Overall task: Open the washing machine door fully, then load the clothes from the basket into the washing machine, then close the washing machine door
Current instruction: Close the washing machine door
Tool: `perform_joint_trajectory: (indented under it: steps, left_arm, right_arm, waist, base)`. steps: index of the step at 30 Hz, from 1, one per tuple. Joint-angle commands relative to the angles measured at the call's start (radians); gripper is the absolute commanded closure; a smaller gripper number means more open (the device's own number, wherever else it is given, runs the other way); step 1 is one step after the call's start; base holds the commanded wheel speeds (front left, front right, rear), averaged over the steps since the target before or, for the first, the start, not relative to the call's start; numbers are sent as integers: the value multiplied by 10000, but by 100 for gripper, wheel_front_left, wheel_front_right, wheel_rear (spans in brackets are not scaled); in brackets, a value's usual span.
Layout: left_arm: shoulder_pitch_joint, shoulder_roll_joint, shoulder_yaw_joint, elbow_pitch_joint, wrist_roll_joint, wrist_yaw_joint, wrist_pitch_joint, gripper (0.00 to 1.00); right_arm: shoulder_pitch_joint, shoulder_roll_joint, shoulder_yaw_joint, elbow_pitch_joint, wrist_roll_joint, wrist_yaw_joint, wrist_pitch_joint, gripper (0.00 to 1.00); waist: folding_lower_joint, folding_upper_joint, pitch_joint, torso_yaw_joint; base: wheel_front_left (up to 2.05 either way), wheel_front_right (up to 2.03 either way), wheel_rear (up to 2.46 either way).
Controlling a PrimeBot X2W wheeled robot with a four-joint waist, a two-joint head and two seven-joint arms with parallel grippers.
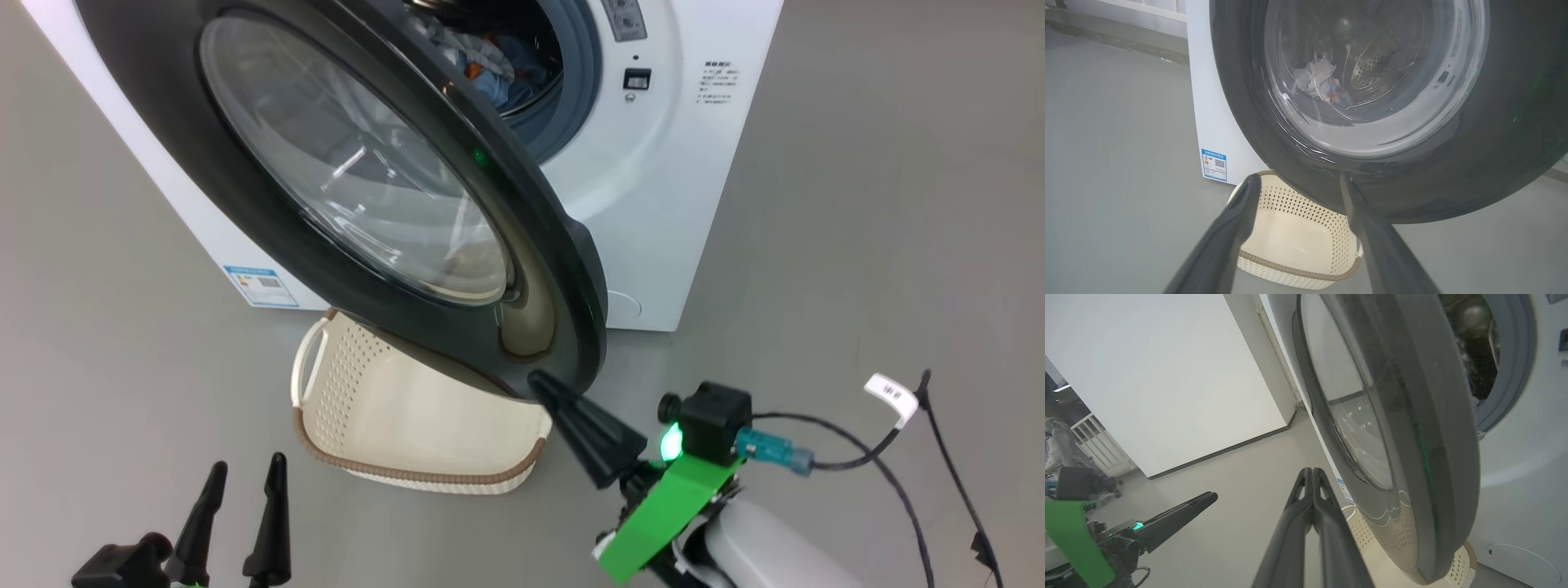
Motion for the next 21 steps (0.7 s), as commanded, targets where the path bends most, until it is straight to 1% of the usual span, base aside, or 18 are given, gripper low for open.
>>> perform_joint_trajectory:
  steps: [1,14,21]
  left_arm:
    - [-401,129,329,-214,-75,-15,-65,0]
    - [-848,118,207,-265,-136,-15,-65,0]
    - [-1059,106,148,-345,-102,-15,-65,0]
  right_arm:
    - [-280,197,39,-166,46,16,-49,100]
    - [-963,284,-820,176,-118,16,-49,100]
    - [-1454,177,-1354,206,-241,16,-49,100]
  waist:
    - [0,0,107,0]
    - [0,0,684,95]
    - [0,0,1067,161]
  base:
    - [0,0,0]
    - [0,0,0]
    - [0,0,0]
